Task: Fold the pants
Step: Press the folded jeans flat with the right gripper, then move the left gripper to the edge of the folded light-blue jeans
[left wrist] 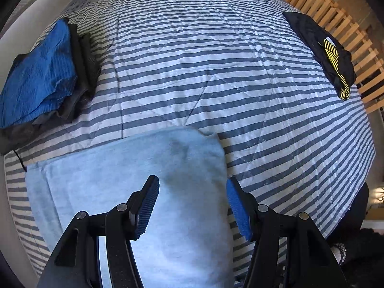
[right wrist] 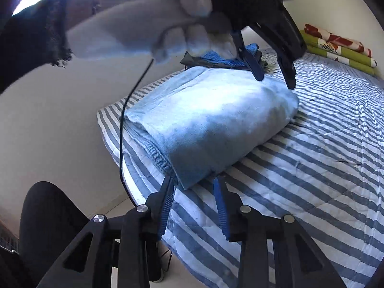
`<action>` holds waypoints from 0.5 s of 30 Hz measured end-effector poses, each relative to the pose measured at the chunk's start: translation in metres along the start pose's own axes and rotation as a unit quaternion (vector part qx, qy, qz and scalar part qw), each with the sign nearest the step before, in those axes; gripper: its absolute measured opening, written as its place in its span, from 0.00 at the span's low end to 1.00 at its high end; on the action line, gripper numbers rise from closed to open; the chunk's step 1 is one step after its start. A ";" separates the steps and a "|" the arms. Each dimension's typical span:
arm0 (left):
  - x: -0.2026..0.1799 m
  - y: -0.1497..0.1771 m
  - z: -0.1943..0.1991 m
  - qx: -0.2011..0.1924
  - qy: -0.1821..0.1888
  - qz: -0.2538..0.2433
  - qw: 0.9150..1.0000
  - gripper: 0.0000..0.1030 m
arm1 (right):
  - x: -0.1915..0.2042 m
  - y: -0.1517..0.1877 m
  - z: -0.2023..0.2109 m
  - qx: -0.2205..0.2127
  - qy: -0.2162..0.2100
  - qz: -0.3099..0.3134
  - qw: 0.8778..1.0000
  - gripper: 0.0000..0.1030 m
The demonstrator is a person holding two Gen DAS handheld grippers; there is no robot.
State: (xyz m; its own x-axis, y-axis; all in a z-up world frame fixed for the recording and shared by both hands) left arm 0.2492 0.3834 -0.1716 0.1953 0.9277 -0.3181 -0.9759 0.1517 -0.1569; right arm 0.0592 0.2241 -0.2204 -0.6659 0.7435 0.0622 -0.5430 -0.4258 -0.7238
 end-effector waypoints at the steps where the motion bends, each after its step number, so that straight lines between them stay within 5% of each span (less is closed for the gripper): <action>1: 0.004 0.004 0.003 0.000 -0.003 0.004 1.000 0.60 | 0.004 0.000 -0.004 0.002 0.001 0.005 1.000 0.31; 3: 0.008 0.008 0.006 -0.002 0.003 0.007 1.000 0.60 | 0.006 -0.001 -0.013 0.013 0.008 0.000 1.000 0.28; 4: 0.008 0.011 0.006 -0.003 0.005 0.006 1.000 0.60 | 0.005 -0.002 -0.014 0.007 0.011 -0.010 1.000 0.12; 7: 0.011 0.015 0.006 -0.012 0.016 0.006 1.000 0.60 | 0.017 -0.006 0.009 -0.035 0.009 0.025 0.999 0.01; 9: 0.010 0.023 0.006 -0.020 0.031 0.011 0.999 0.60 | 0.020 -0.005 0.019 -0.035 -0.003 0.033 0.999 0.01; 11: 0.004 0.041 0.006 -0.023 0.027 0.003 0.999 0.60 | -0.011 -0.008 0.020 -0.003 -0.040 -0.029 0.999 0.01; 15: -0.013 0.095 0.015 -0.055 0.033 -0.006 0.998 0.60 | -0.092 -0.016 0.024 0.056 -0.030 -0.153 0.986 0.07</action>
State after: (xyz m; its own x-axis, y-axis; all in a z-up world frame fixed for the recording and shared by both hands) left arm 0.1527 0.3914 -0.1681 0.2157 0.9012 -0.3758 -0.9577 0.1201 -0.2616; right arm 0.1170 0.1500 -0.1979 -0.4892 0.8157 0.3088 -0.7741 -0.2429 -0.5846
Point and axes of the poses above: each gripper's, at about its wrist camera, not at the fingertips, and z roughly against the way its jaws point, x to its left, y to its underside, the point moved 1 cm from there along -z, roughly the way its jaws point, and after that the axes turned 13 degrees about y, right-handed, at the moved point
